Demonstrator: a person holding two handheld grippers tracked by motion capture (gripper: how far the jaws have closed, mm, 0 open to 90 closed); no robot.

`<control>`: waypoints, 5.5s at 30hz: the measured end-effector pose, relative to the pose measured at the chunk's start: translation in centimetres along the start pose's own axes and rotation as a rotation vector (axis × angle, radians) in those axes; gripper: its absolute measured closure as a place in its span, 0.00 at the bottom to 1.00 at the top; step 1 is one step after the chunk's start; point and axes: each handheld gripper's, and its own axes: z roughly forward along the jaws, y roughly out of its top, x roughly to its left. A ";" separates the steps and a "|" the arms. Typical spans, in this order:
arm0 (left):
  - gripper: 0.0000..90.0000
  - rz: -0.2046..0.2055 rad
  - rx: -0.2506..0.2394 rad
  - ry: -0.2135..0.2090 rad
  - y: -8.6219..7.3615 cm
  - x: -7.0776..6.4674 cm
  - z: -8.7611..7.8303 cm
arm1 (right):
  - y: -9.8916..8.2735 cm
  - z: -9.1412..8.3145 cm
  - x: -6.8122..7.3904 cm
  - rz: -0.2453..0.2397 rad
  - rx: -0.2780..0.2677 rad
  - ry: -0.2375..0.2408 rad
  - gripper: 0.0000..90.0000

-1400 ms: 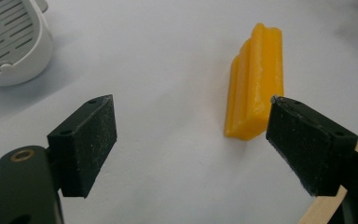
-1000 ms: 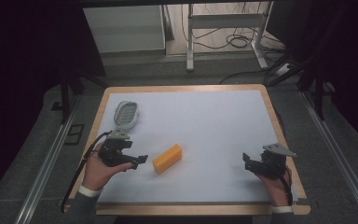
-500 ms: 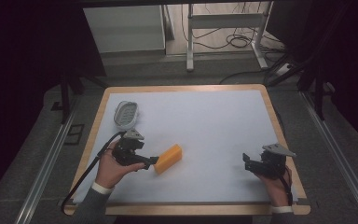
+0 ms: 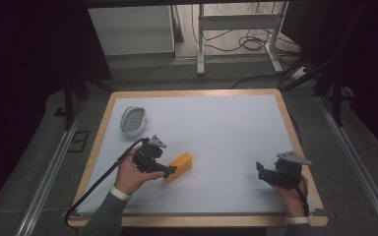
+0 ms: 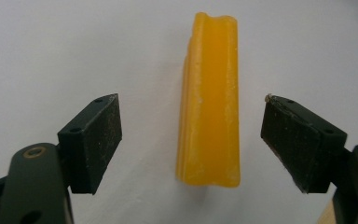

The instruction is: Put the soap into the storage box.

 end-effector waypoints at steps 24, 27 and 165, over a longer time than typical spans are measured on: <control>0.35 0.026 0.081 0.018 1.0 -0.9 4.7 | -0.2 0.2 -0.1 -0.002 0.013 -0.007 0.08; 0.39 0.030 0.089 0.028 1.0 -0.9 4.9 | -0.2 0.3 -0.1 -0.002 0.016 -0.009 0.08; 0.67 -0.137 -0.037 0.139 3.7 9.8 -4.1 | 0.0 -0.1 -0.3 0.011 0.003 -0.029 0.08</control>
